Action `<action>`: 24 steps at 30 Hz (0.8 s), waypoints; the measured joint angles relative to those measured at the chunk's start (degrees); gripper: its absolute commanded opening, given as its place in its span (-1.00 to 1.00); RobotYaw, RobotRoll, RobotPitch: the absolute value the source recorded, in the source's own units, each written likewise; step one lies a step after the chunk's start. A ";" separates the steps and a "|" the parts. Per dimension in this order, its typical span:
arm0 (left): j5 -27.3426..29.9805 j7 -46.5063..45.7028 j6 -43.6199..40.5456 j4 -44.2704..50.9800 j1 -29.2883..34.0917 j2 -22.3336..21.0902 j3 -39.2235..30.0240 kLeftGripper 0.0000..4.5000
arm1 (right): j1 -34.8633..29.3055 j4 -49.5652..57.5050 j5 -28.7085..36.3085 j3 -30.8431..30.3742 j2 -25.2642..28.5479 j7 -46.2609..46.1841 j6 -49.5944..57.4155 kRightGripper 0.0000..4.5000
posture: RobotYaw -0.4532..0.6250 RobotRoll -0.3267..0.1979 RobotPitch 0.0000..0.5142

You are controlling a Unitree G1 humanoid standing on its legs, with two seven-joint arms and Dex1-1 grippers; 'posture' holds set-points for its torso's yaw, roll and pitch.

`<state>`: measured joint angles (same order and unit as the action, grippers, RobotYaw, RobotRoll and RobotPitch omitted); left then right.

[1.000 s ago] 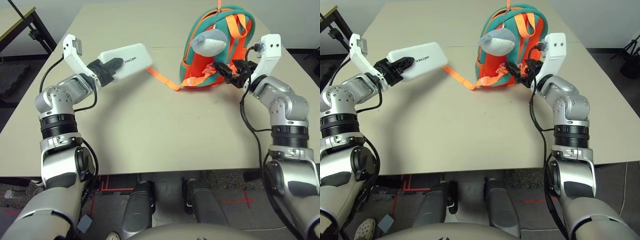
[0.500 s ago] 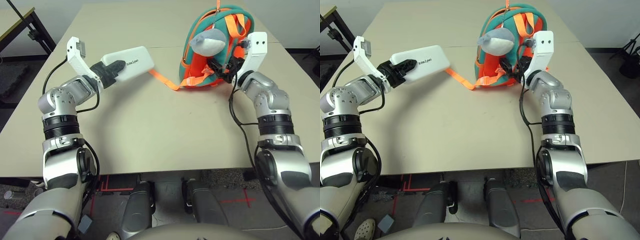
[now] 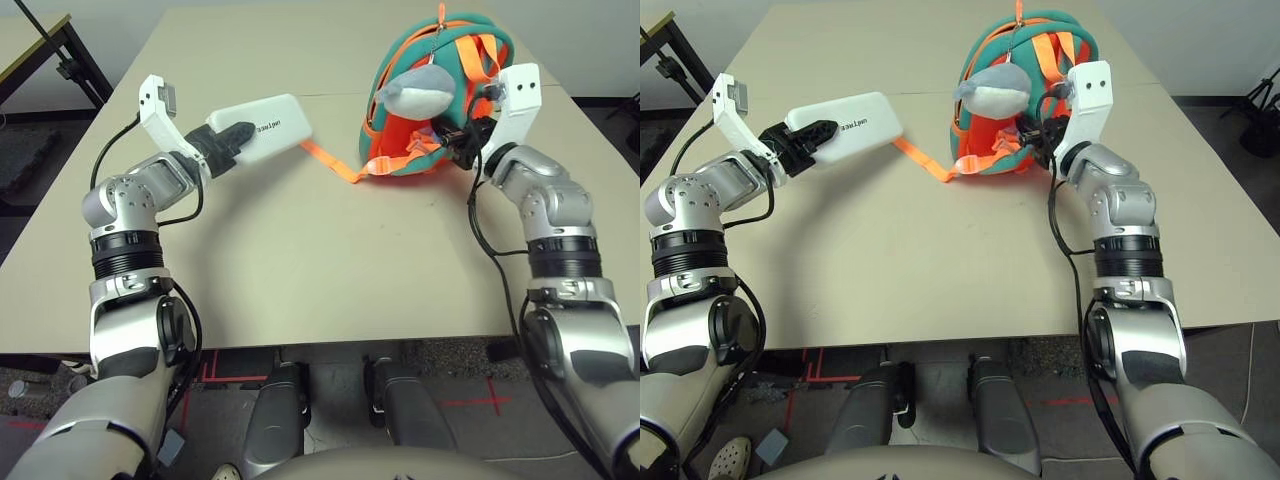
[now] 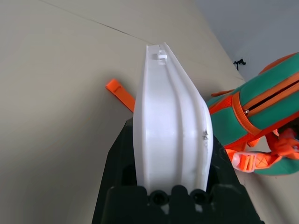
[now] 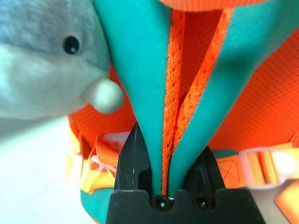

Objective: Put the pencil case into the backpack and zip it.

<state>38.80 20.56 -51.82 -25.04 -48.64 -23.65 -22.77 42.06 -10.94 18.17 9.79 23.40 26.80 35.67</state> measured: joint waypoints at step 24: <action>-0.74 0.47 1.96 -1.33 -0.14 1.14 1.33 -0.46 | -1.70 30.93 20.86 9.08 7.67 -4.38 36.44 -0.80 | -0.50 0.25 -0.52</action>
<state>38.06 21.03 -49.86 -26.37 -48.78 -22.51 -21.44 40.36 20.00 39.03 18.87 31.07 22.42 72.11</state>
